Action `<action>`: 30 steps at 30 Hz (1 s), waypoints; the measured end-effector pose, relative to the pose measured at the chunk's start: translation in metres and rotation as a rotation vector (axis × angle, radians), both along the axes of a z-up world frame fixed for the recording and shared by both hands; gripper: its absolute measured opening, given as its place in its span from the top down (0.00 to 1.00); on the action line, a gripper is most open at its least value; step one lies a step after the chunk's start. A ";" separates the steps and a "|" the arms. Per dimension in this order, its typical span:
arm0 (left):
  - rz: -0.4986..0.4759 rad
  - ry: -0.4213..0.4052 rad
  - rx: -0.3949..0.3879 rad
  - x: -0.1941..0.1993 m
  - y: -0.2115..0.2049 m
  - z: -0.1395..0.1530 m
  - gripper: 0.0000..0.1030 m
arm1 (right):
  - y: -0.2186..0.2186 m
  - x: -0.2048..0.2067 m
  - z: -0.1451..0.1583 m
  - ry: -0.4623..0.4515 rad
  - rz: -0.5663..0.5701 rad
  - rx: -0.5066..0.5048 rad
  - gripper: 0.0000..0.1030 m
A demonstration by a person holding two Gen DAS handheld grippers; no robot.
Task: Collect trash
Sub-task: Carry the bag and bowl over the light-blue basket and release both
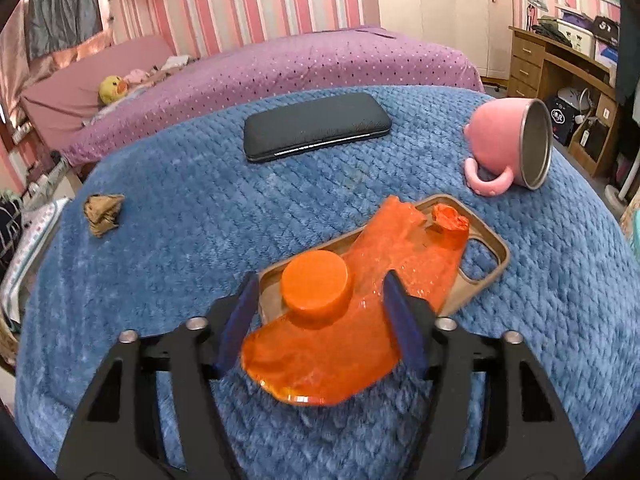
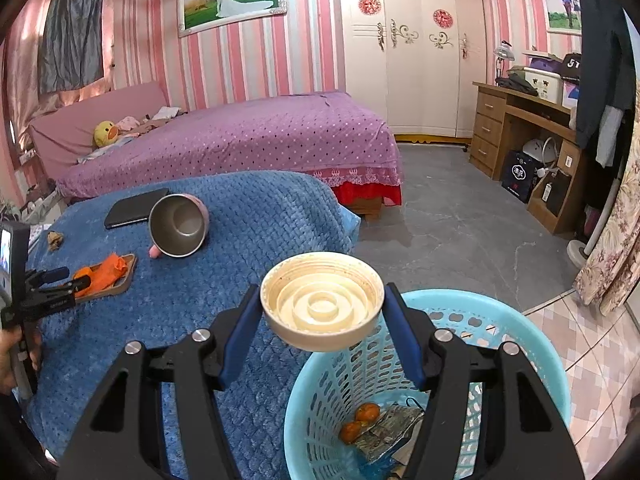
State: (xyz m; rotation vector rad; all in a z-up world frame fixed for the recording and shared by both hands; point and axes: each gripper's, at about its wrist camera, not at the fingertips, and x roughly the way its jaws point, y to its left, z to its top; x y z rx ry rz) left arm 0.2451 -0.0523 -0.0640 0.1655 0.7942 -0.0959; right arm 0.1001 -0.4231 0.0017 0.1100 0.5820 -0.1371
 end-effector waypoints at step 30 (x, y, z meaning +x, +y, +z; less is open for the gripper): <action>-0.188 -0.178 -0.119 -0.125 -0.176 0.063 0.62 | -0.085 -0.057 -0.006 0.009 -0.068 -0.037 0.41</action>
